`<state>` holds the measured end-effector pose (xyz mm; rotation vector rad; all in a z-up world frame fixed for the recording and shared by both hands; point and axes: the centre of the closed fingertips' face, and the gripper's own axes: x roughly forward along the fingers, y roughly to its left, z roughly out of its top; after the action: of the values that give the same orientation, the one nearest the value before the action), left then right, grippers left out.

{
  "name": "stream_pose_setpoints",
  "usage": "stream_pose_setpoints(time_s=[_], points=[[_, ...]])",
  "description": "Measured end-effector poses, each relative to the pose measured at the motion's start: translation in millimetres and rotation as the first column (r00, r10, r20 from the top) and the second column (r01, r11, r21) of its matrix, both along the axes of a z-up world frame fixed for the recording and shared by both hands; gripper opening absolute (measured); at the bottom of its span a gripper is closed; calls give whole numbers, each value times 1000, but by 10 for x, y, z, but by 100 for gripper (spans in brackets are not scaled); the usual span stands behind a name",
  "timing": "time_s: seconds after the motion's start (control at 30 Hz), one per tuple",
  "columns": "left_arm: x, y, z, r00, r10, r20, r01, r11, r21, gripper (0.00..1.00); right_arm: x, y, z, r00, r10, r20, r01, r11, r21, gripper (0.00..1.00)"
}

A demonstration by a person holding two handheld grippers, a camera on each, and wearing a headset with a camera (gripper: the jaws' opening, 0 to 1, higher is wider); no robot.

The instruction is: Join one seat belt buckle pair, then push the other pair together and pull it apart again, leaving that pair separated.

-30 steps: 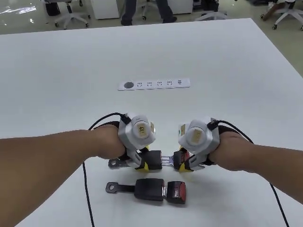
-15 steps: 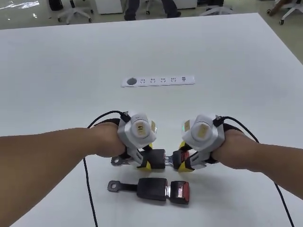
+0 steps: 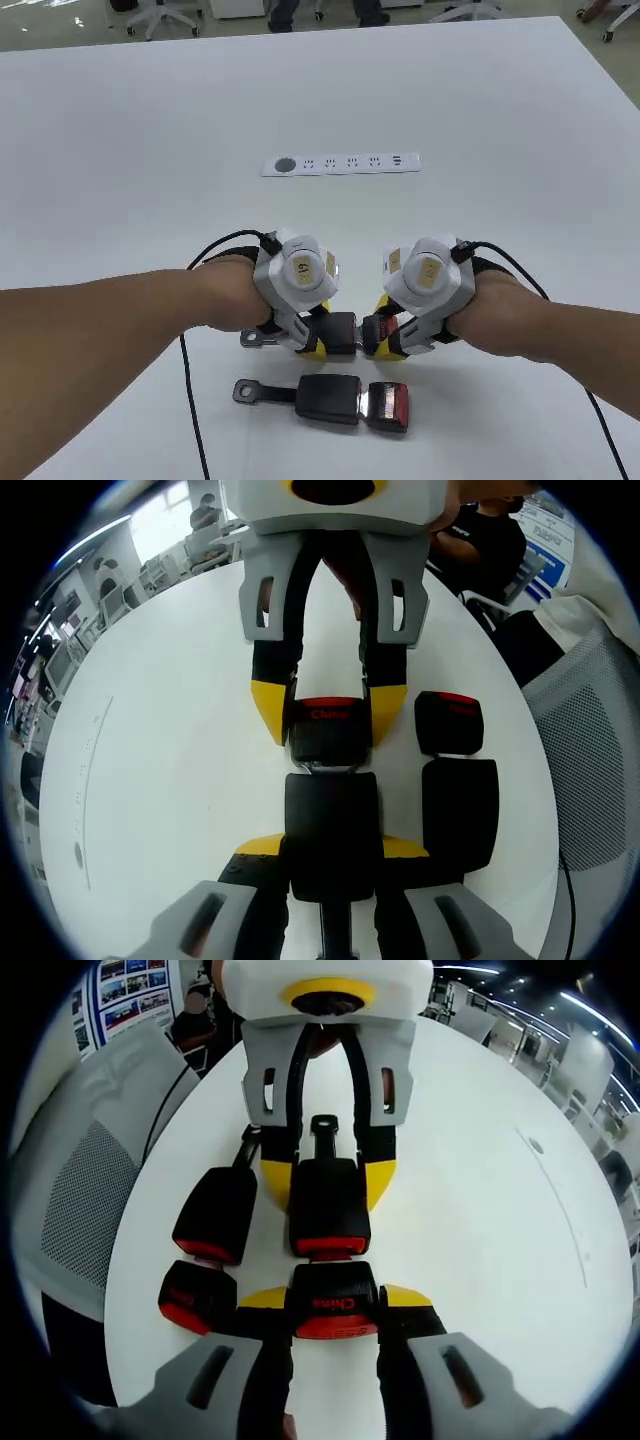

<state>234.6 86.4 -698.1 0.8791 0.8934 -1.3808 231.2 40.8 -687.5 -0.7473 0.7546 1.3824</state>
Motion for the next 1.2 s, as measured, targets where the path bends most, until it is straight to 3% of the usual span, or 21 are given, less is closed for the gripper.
stream_pose_setpoints(time_s=[0.67, 0.87, 0.97, 1.03, 1.2], points=[[-27, -15, 17, 1000, 17, -2, -17, 1000, 7, 33, -13, -21, -25, 1000, 9, 12, -8, 1000, -12, 30], [-17, -6, 18, 1000, 12, -2, -12, 1000, 15, 33, -19, -152, -44, 1000, 13, 25, -12, 999, -44, 31], [-27, -10, 22, 1000, 14, 0, -14, 1000, 13, 33, -19, -178, -34, 1000, 2, 24, -1, 1000, -25, 31], [26, 20, 11, 1000, 15, 2, -15, 1000, 13, 33, -13, -174, -28, 1000, -7, 30, 7, 1000, -14, 31], [-25, -15, 18, 1000, 13, 2, -13, 1000, 13, 33, -24, -249, -16, 999, -7, 45, 7, 1000, -2, 32]])
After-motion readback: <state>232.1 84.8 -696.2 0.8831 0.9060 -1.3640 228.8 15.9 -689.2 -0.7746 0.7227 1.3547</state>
